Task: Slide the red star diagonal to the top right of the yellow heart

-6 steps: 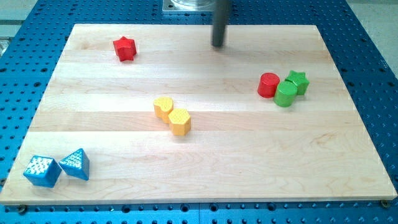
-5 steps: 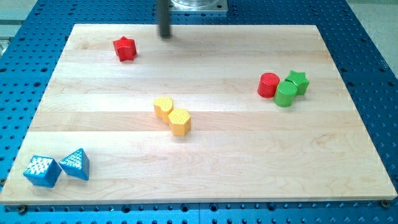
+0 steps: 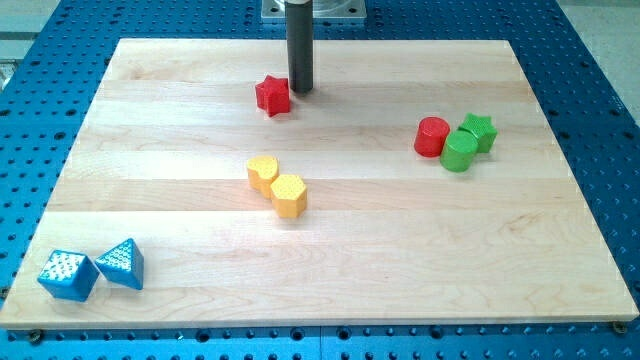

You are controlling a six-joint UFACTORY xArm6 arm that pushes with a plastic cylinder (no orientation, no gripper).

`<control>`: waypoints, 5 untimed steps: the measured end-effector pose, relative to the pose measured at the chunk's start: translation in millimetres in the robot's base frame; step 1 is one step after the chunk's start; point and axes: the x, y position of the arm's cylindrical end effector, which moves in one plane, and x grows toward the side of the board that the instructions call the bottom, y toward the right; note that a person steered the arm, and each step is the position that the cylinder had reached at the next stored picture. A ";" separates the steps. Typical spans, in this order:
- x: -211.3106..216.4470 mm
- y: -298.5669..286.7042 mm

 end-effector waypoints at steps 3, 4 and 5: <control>23.0 -87.3; 26.1 -10.7; 28.6 61.1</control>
